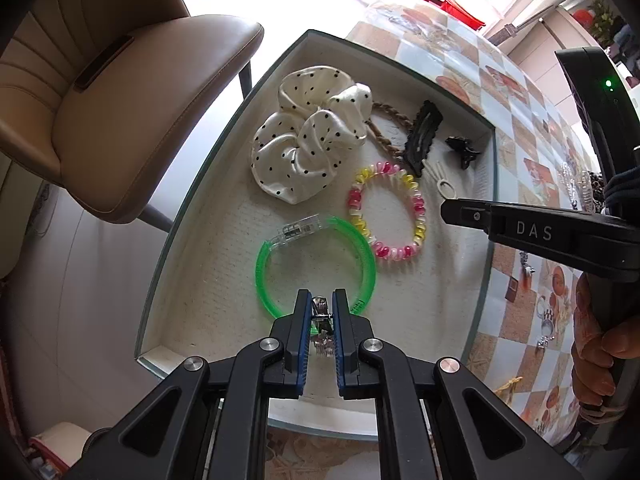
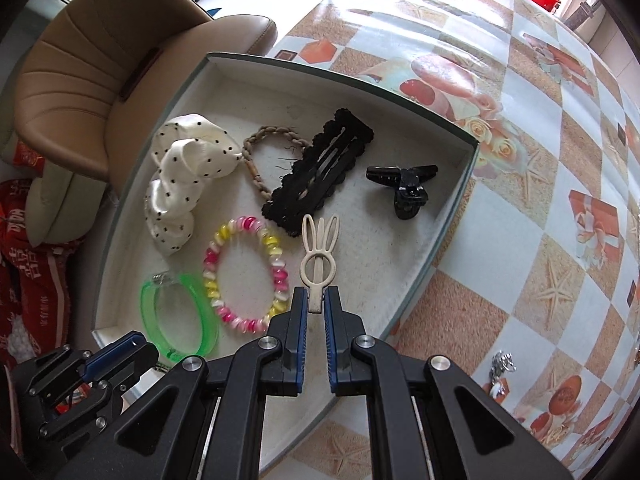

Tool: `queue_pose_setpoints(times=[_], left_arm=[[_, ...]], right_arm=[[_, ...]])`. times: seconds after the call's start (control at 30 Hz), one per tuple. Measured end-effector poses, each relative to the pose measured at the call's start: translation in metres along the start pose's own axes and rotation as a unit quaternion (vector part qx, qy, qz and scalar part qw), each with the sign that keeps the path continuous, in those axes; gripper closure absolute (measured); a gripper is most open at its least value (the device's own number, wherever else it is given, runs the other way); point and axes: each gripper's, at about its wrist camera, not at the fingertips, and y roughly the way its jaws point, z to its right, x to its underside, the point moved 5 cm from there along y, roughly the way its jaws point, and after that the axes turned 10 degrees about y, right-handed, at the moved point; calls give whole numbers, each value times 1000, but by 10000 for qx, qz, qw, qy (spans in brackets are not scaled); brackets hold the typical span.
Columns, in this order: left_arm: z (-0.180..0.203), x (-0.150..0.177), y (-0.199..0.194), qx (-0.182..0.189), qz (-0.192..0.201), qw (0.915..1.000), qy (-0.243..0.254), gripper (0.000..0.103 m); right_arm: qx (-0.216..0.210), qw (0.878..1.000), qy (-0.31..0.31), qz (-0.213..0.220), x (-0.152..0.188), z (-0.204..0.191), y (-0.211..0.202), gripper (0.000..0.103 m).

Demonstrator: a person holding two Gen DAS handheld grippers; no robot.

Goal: Organize jewelry
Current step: 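Carry the rhinestone clip and bunny-ear clip over the white tray, then open both grippers to drop the two clips into the tray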

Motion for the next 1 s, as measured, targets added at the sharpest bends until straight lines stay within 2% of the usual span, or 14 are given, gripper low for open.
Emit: queue_pose_setpoints(times=[0.23, 0.57, 0.77, 0.8, 0.9, 0.93, 1.0], left_arm=[[-16, 11, 8, -192, -158, 9995, -181, 90], [-16, 13, 11, -462, -225, 9985, -185, 90], [-16, 14, 10, -566, -300, 9979, -135, 90], [-15, 14, 10, -585, -306, 9977, -135, 90], [-16, 14, 9, -650, -331, 9973, -126, 90], [-16, 14, 8, -663, -337, 9971, -126, 90], [-15, 13, 7, -693, -342, 9969, -116, 89]], right_arm=[[131, 9999, 67, -21, -2, 0, 16, 94], [216, 9998, -27, 11, -6, -3, 17, 94], [101, 9999, -35, -134, -3, -6, 15, 92], [80, 9999, -48, -143, -2, -6, 14, 88], [-32, 9999, -80, -89, 0, -10, 8, 59], [-36, 9999, -92, -67, 2, -11, 4, 53], [-68, 9999, -92, -22, 3, -13, -3, 51]])
